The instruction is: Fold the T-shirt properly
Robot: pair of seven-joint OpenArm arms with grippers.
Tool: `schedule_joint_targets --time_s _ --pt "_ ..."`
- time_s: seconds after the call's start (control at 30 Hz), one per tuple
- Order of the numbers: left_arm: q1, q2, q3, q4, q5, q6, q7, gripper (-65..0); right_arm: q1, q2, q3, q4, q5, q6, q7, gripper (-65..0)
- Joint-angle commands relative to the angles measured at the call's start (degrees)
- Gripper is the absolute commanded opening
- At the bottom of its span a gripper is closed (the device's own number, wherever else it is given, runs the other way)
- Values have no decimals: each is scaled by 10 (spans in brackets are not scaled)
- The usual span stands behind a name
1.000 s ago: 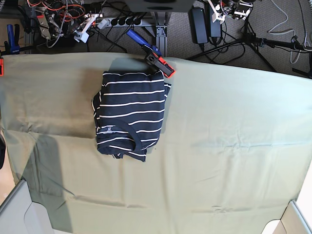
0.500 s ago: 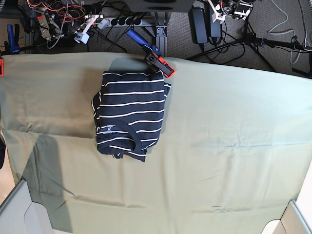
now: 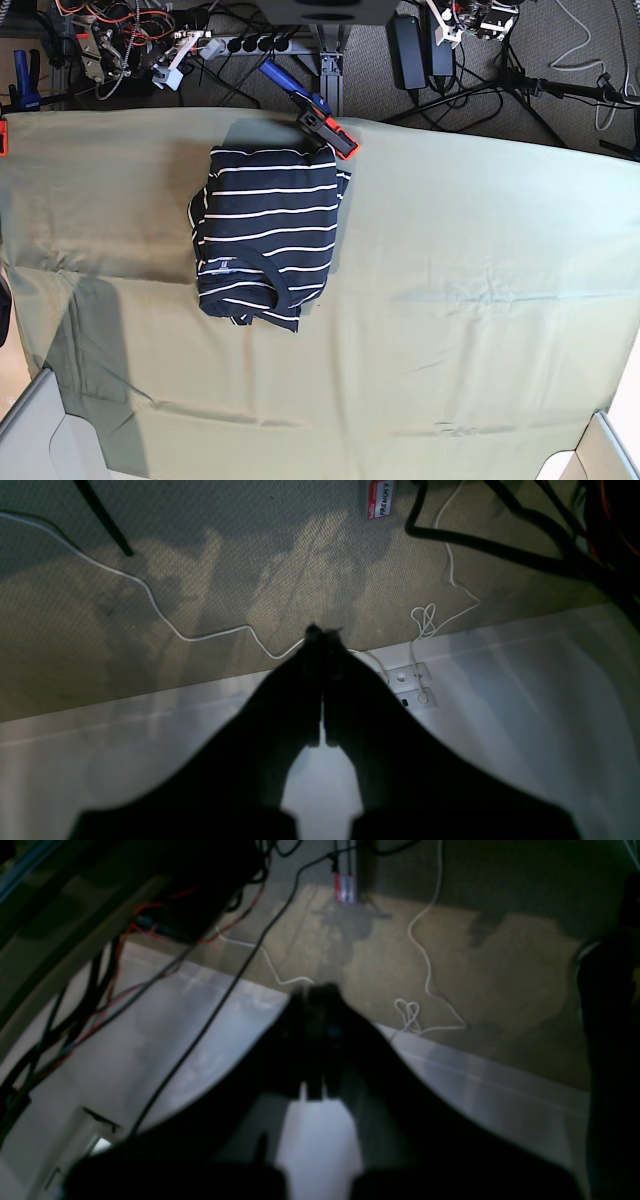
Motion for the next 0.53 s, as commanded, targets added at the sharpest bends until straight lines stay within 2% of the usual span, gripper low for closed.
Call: schedule_joint_targets --time_s 0.0,0.5 --pt "2 -3 0 1 0 -9 5 -650 1 9 3 5 -1 -13 -4 -650" --pt "2 -3 0 1 0 -9 5 -650 -8 8 3 3 -2 -15 13 -650"
